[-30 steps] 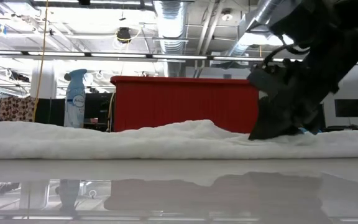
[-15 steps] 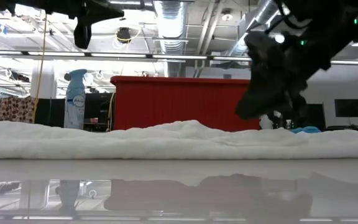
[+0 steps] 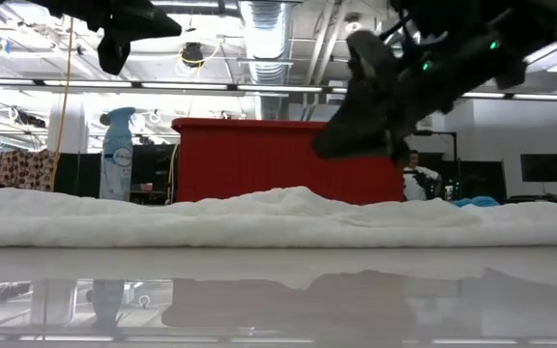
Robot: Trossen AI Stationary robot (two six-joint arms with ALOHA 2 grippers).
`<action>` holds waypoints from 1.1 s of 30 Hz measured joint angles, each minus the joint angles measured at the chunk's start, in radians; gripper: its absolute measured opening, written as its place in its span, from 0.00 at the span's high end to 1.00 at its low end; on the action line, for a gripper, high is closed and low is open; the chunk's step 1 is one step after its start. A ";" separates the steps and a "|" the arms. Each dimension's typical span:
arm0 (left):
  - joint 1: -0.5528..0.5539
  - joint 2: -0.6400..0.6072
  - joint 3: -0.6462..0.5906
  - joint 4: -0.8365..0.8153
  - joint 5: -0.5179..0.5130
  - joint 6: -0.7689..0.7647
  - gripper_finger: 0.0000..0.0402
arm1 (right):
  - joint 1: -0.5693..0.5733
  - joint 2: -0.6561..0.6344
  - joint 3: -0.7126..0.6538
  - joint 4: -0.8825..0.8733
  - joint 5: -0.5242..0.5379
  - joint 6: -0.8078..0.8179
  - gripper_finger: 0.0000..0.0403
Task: Fold laundry
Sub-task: Fold the white shirt
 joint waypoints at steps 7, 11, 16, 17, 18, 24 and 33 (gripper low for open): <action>-0.001 0.001 0.000 -0.096 -0.009 -0.042 1.00 | -0.019 0.157 0.094 0.014 -0.097 -0.048 0.71; -0.001 0.006 0.000 -0.149 -0.015 -0.080 1.00 | -0.031 0.222 0.114 0.014 -0.101 -0.032 0.71; -0.004 0.015 0.001 -0.154 -0.031 -0.076 1.00 | -0.043 0.279 0.118 -0.007 -0.102 -0.007 0.71; -0.004 0.017 0.000 -0.156 -0.034 -0.071 1.00 | -0.047 0.287 0.118 -0.008 -0.106 -0.003 0.71; -0.004 0.021 0.000 -0.152 -0.035 -0.070 1.00 | -0.051 0.289 0.118 -0.006 -0.116 0.004 0.71; -0.003 0.024 0.000 -0.153 -0.046 -0.070 1.00 | -0.065 0.232 0.113 -0.010 -0.129 -0.025 0.71; -0.004 -0.001 0.000 -0.178 0.104 0.061 0.94 | -0.104 -0.047 0.113 -0.169 -0.018 -0.110 0.71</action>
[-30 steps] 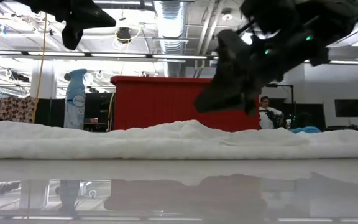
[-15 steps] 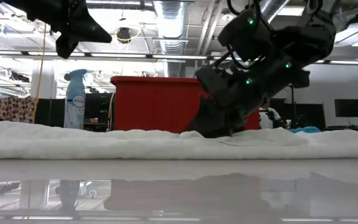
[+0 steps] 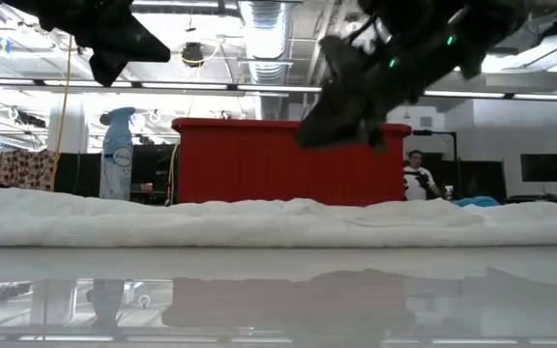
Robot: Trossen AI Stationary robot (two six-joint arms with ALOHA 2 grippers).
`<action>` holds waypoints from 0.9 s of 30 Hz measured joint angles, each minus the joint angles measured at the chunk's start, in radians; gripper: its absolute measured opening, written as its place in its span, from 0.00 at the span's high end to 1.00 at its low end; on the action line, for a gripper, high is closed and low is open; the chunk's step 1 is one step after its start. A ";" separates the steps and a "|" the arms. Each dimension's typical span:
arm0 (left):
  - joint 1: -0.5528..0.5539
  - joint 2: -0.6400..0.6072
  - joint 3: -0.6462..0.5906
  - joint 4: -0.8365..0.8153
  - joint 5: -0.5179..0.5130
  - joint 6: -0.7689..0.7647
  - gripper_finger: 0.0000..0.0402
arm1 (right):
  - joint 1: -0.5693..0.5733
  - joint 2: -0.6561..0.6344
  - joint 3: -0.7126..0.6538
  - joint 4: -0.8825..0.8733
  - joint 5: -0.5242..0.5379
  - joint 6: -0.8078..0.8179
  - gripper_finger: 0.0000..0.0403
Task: Fold laundry
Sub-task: Fold the white shirt
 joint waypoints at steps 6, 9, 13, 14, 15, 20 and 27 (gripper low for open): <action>0.000 0.046 0.001 -0.082 0.150 -0.130 0.81 | -0.002 -0.186 0.000 -0.184 0.042 -0.007 0.71; -0.005 0.074 0.000 -0.248 0.254 -0.260 0.78 | 0.020 -0.258 0.000 -0.252 0.050 -0.006 0.71; -0.060 0.114 -0.001 -0.385 0.270 -0.285 0.84 | 0.049 -0.320 0.001 -0.312 0.098 -0.005 0.71; -0.077 0.122 -0.001 -0.381 0.258 -0.269 0.87 | 0.054 -0.331 0.001 -0.329 0.112 -0.005 0.71; -0.095 0.127 0.000 -0.374 0.255 -0.244 0.91 | 0.058 -0.339 0.001 -0.343 0.120 -0.005 0.71; -0.184 0.158 -0.001 -0.392 0.217 -0.211 0.99 | 0.060 -0.353 0.002 -0.428 0.133 0.069 0.71; -0.237 0.268 -0.025 -0.393 0.116 -0.220 1.00 | 0.086 -0.352 0.002 -0.463 0.133 0.109 0.71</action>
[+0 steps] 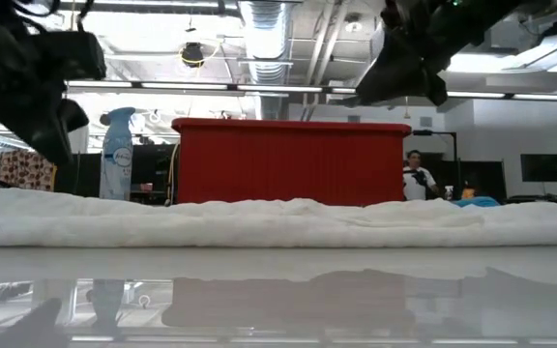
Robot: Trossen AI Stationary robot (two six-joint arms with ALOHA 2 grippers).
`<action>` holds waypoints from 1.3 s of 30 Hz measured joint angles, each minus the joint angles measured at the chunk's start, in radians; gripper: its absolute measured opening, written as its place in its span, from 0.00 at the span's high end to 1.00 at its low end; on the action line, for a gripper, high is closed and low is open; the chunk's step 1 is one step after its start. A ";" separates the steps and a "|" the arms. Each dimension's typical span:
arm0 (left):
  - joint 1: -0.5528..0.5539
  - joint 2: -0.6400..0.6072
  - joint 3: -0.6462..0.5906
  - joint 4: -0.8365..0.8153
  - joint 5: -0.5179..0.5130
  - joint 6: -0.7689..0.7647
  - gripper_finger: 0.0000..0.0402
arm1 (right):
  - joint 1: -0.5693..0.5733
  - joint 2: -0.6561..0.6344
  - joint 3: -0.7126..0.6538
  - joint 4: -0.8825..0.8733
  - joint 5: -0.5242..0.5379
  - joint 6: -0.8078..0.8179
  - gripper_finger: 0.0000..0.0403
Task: Fold laundry
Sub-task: Fold the white shirt
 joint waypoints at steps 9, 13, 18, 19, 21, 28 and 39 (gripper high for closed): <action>-0.002 0.153 -0.041 0.086 0.031 -0.009 1.00 | 0.037 0.000 0.000 0.000 0.000 0.026 0.71; -0.002 0.225 -0.042 0.064 -0.048 -0.017 1.00 | 0.037 0.000 0.000 -0.003 -0.001 0.029 0.71; 0.003 0.267 -0.040 0.111 -0.077 -0.054 1.00 | 0.037 0.000 0.000 -0.005 -0.001 0.029 0.71; 0.004 0.265 -0.040 0.131 -0.066 -0.057 1.00 | 0.037 0.000 0.000 -0.005 -0.001 0.029 0.71; 0.000 0.259 -0.031 0.160 -0.031 -0.059 1.00 | 0.037 0.000 0.000 -0.009 -0.001 0.029 0.71; 0.003 0.194 0.053 0.147 -0.009 -0.118 1.00 | 0.021 0.027 0.000 -0.232 -0.010 0.248 0.71; 0.025 0.101 0.111 0.150 -0.122 -0.115 1.00 | -0.001 0.156 0.000 -0.517 -0.072 0.633 0.90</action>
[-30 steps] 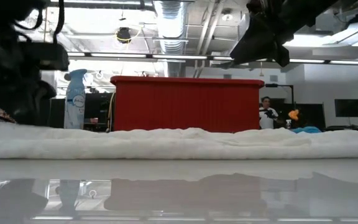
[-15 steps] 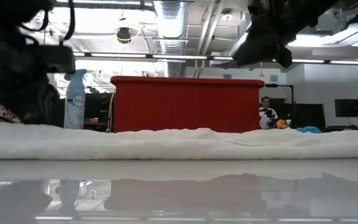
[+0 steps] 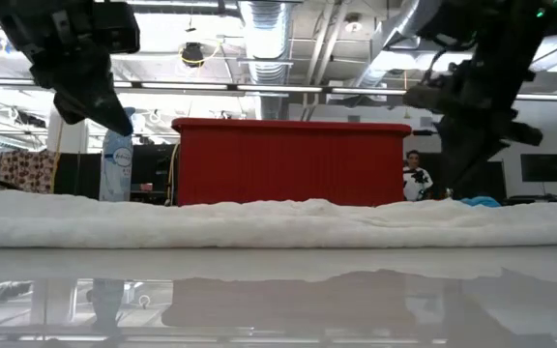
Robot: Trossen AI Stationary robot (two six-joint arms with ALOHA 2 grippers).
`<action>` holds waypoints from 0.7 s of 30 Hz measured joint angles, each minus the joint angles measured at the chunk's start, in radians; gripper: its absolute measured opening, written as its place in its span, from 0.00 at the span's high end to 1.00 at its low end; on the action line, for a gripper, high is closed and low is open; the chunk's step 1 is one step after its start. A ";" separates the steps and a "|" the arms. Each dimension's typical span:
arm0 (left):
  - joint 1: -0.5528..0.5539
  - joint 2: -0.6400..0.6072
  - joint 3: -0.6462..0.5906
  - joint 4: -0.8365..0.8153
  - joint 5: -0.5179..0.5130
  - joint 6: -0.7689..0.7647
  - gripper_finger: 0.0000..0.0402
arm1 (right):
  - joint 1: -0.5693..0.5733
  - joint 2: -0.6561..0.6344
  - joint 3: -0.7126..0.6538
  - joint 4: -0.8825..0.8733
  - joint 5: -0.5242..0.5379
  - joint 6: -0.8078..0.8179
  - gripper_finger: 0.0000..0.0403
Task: Fold laundry
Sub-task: Fold the white shirt
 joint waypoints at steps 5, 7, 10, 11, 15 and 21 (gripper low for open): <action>0.020 0.000 0.000 0.006 0.015 -0.073 1.00 | -0.065 0.065 0.000 0.055 -0.050 -0.037 0.96; 0.022 0.000 0.000 0.007 0.015 -0.089 1.00 | -0.096 0.092 0.000 0.059 -0.060 -0.040 0.94; 0.022 0.000 0.000 0.019 0.016 -0.119 1.00 | -0.150 0.133 0.000 0.062 -0.075 -0.083 0.96; 0.022 0.000 0.000 0.019 0.016 -0.133 1.00 | -0.170 0.150 0.000 0.065 -0.084 -0.111 0.97; 0.022 0.000 0.000 0.021 0.034 -0.184 1.00 | -0.244 0.213 0.002 0.129 -0.121 -0.254 0.97; 0.021 0.000 0.000 0.023 0.045 -0.232 1.00 | -0.354 0.275 0.005 0.249 -0.161 -0.455 0.97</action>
